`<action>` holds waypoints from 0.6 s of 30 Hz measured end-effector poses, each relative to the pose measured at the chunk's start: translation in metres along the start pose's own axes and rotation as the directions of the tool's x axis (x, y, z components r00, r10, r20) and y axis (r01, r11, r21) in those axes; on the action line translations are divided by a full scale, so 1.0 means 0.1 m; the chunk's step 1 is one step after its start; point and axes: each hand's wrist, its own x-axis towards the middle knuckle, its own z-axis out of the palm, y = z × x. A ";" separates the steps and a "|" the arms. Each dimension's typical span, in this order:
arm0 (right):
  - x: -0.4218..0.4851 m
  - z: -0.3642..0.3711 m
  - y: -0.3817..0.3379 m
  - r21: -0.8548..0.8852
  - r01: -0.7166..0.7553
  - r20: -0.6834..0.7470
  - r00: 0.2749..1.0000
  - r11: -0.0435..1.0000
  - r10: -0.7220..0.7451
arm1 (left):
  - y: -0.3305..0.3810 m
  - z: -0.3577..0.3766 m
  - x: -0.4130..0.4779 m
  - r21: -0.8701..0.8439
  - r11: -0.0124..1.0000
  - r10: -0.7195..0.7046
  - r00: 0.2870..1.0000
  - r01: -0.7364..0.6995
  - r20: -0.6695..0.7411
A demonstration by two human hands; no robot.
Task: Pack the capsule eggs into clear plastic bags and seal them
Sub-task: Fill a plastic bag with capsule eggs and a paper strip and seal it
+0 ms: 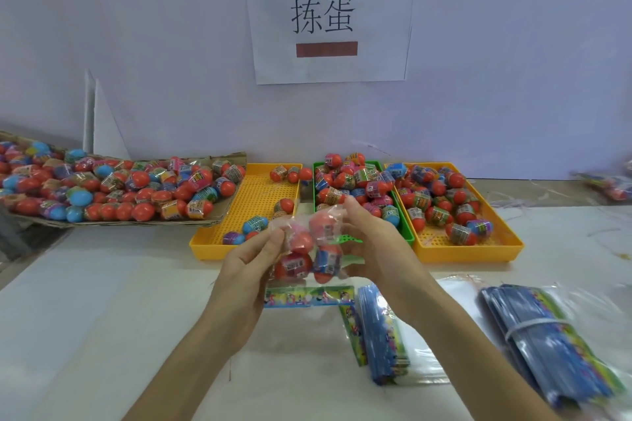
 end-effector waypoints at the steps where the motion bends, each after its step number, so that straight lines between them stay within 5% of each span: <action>1: 0.00 -0.01 0.00 -0.021 0.012 0.012 1.000 1.000 -0.012 | 0.00 -0.01 0.00 0.009 1.000 0.007 1.000 -0.007 -0.014; 5: -0.01 -0.08 0.03 -0.069 0.063 0.035 0.998 0.996 -0.061 | 0.01 -0.02 0.01 -0.022 0.999 -0.025 1.000 0.025 -0.001; 18: -0.03 0.12 0.16 0.409 -0.246 0.227 0.960 0.879 0.164 | -0.02 -0.05 0.01 -0.125 0.992 0.019 0.993 -0.005 0.115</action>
